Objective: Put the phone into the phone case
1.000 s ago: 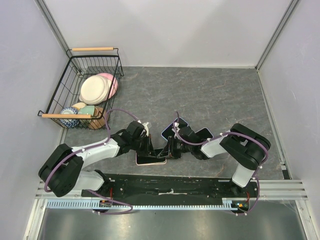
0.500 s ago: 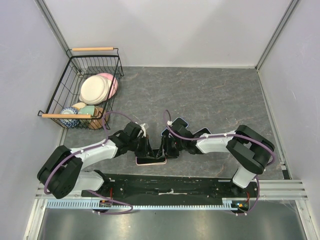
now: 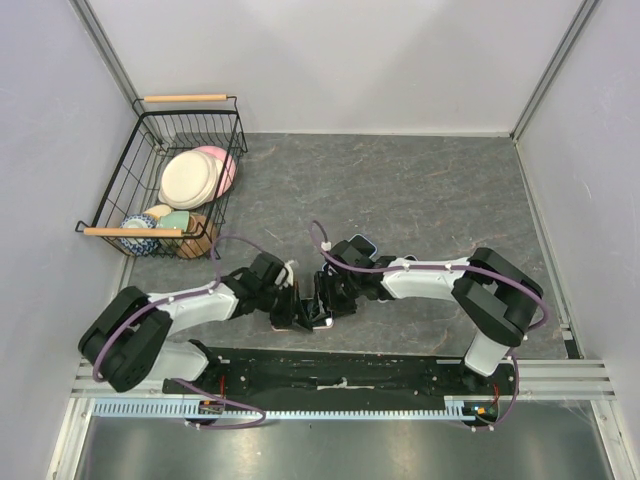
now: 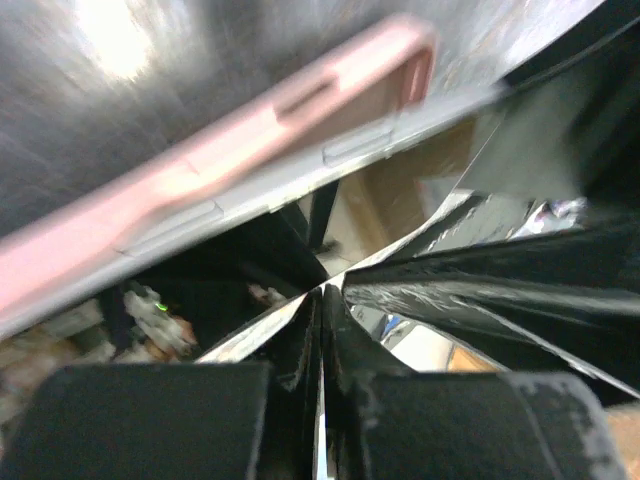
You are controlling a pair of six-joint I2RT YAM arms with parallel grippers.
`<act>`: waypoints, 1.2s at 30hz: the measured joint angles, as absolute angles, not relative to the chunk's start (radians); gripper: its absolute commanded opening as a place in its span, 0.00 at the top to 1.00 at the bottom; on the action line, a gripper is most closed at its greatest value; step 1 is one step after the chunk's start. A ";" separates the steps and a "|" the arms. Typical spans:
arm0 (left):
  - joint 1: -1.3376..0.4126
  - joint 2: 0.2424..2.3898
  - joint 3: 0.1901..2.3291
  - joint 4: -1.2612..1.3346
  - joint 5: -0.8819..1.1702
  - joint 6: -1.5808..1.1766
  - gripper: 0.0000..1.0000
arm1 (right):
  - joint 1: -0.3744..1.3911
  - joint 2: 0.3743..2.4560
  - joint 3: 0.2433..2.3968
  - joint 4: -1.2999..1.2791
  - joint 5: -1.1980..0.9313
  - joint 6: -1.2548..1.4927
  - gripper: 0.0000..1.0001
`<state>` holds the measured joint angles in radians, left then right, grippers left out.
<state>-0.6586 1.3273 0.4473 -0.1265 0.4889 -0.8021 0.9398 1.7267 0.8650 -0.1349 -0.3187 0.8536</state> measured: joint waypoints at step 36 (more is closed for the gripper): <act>-0.687 1.224 0.522 -0.295 0.247 -0.806 0.98 | 1.050 1.822 1.136 -0.514 -0.109 0.733 0.30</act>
<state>-0.6872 1.2243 0.5220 -0.2951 0.2470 -0.8062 1.0496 1.8217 1.1362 -0.5140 -0.1089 0.7330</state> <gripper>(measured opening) 0.025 0.671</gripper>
